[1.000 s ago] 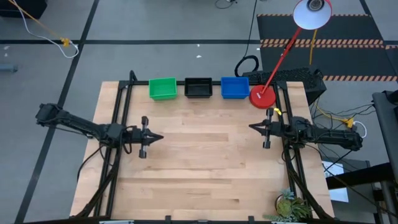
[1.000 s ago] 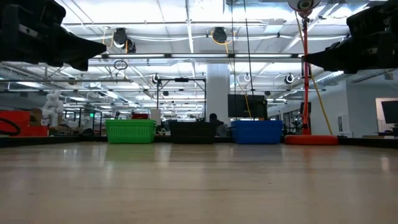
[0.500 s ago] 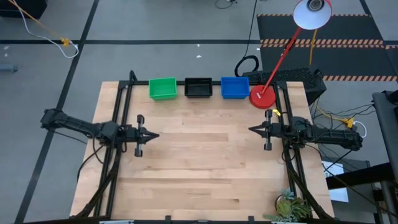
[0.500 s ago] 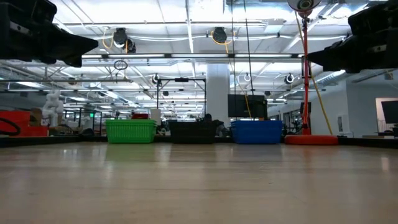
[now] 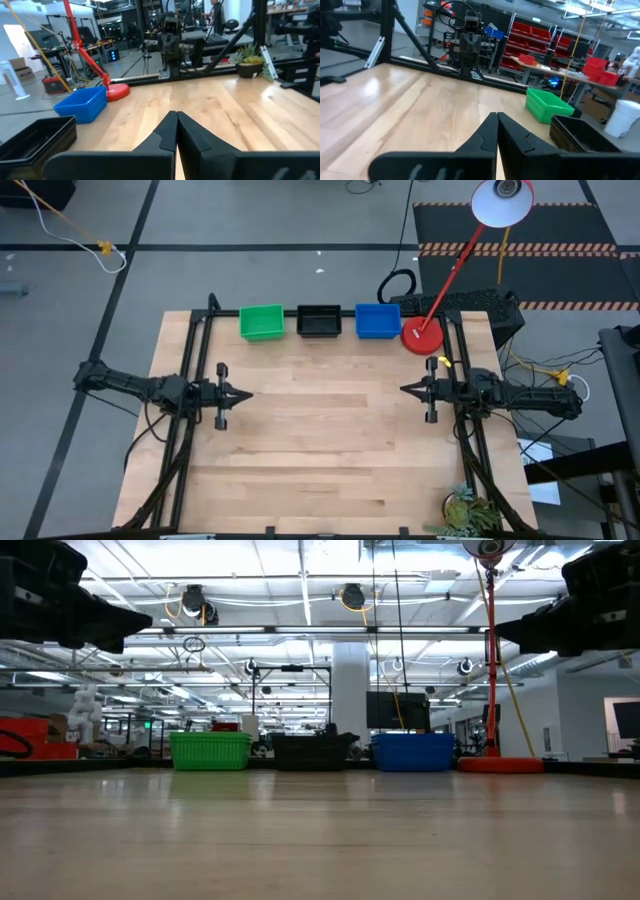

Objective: Stack baskets by color
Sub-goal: Return to Home Position

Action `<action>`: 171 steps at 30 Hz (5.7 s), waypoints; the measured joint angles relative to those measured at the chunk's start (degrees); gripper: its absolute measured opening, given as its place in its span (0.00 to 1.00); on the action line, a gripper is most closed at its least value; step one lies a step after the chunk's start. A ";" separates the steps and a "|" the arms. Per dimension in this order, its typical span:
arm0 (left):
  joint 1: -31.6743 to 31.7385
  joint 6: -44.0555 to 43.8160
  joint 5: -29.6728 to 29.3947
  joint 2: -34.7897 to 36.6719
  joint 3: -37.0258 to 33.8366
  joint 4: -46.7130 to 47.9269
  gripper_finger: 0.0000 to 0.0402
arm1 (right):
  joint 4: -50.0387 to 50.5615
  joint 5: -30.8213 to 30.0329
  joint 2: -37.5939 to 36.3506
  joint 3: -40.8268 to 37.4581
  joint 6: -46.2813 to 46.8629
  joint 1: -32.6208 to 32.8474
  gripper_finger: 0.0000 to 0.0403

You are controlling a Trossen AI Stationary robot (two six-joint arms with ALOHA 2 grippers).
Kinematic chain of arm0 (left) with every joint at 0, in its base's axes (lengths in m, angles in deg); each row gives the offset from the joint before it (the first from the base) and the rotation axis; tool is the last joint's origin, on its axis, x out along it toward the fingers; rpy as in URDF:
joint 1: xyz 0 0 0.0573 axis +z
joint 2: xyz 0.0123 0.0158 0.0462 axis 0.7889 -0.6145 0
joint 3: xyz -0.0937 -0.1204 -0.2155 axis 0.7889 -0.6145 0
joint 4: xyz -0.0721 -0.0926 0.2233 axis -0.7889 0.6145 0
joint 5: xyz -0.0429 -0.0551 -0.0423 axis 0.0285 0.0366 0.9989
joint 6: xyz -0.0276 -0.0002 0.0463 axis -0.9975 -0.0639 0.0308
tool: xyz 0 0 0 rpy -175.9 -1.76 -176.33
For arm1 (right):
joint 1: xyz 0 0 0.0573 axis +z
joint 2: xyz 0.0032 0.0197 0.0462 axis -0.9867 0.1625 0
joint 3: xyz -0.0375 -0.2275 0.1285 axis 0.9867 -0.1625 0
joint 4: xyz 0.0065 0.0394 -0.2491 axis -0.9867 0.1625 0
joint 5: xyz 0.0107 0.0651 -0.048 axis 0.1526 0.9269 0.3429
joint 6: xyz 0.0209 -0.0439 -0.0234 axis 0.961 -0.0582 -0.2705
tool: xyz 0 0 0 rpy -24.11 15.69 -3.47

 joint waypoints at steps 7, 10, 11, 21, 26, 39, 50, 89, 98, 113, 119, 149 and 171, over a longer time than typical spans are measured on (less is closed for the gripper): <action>0.00 2.80 -0.44 3.80 0.00 1.92 0.01 | -0.02 0.00 0.00 0.00 6.29 0.04 0.00; 0.00 3.76 -0.44 5.52 0.00 3.33 0.03 | -0.02 -0.02 0.00 0.00 5.78 0.04 0.00; 0.00 4.16 -0.44 6.09 0.00 4.01 0.03 | -0.02 -0.02 0.00 0.00 5.70 0.04 0.00; 2.59 6.45 2.44 8.98 0.04 5.80 0.03 | -0.02 -0.04 0.01 0.00 5.58 0.04 0.00; 6.06 7.60 4.36 8.96 0.04 5.81 0.03 | -0.02 -0.04 0.02 0.00 5.58 0.04 0.00; 16.77 7.43 9.15 8.96 0.04 6.87 0.03 | -0.04 -0.07 0.02 0.00 5.58 0.04 0.00; 17.73 7.76 12.79 8.74 0.09 8.38 0.04 | -0.04 -0.07 0.02 0.00 5.57 0.04 0.00; 17.73 7.36 13.47 8.74 0.04 8.22 0.08 | -0.07 -0.07 0.00 -0.02 5.56 0.04 0.00; 17.73 7.37 13.44 8.74 0.04 8.22 0.08 | -0.06 -0.07 0.02 0.00 5.57 0.04 0.00; 17.73 7.39 13.42 8.74 0.02 8.22 0.08 | -0.06 -0.07 0.02 -0.01 5.55 0.04 0.00; 17.73 7.39 13.42 8.74 0.02 8.22 0.08 | -0.06 -0.08 0.01 -0.01 5.56 0.04 0.00; 17.73 7.39 13.42 8.74 0.02 8.21 0.08 | -0.05 -0.07 0.02 0.00 5.55 0.04 0.00; 17.73 7.39 13.42 8.74 0.02 8.22 0.08 | -0.06 -0.08 0.02 0.00 5.56 0.04 0.00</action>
